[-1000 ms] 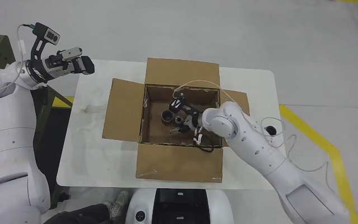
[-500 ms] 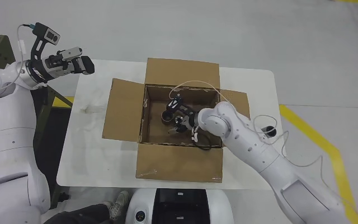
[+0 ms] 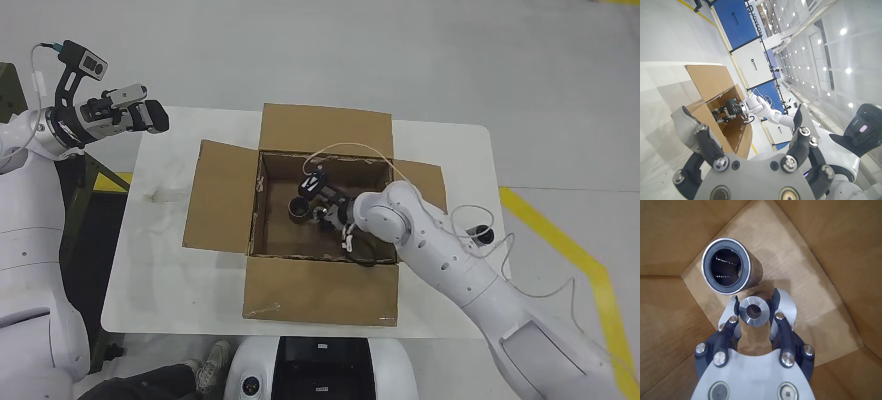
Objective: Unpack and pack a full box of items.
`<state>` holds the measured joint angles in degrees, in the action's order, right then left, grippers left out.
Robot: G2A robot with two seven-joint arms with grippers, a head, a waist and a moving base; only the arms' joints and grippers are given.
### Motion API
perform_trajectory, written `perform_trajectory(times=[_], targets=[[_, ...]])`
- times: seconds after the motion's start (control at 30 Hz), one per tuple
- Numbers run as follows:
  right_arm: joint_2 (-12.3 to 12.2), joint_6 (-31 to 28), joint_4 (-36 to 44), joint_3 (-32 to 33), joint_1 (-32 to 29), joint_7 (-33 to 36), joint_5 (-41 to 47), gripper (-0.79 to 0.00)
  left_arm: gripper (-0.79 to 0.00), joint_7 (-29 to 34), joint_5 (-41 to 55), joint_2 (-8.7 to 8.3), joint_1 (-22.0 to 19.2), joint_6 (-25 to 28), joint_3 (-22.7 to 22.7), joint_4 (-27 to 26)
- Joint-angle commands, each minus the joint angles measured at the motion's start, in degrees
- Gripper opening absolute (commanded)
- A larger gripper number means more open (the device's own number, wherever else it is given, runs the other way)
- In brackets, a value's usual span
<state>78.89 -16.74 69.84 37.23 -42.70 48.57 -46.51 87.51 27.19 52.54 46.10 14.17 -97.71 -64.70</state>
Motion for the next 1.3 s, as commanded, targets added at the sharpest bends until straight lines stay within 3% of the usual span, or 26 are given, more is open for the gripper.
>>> perform_trajectory(times=[0.0,1.0,1.27], targets=[[-0.18,-0.04,0.64,0.55,-0.16,0.26,-0.41,-0.785,0.0,0.0,0.0,0.0,0.0,0.0,0.0,0.0],[-5.36,4.8,28.55,15.7,-9.93,11.97,-1.8,-0.785,0.0,0.0,0.0,0.0,0.0,0.0,0.0,0.0],[-6.49,7.69,37.31,19.57,-12.35,18.74,-1.06,-0.785,0.0,0.0,0.0,0.0,0.0,0.0,0.0,0.0]])
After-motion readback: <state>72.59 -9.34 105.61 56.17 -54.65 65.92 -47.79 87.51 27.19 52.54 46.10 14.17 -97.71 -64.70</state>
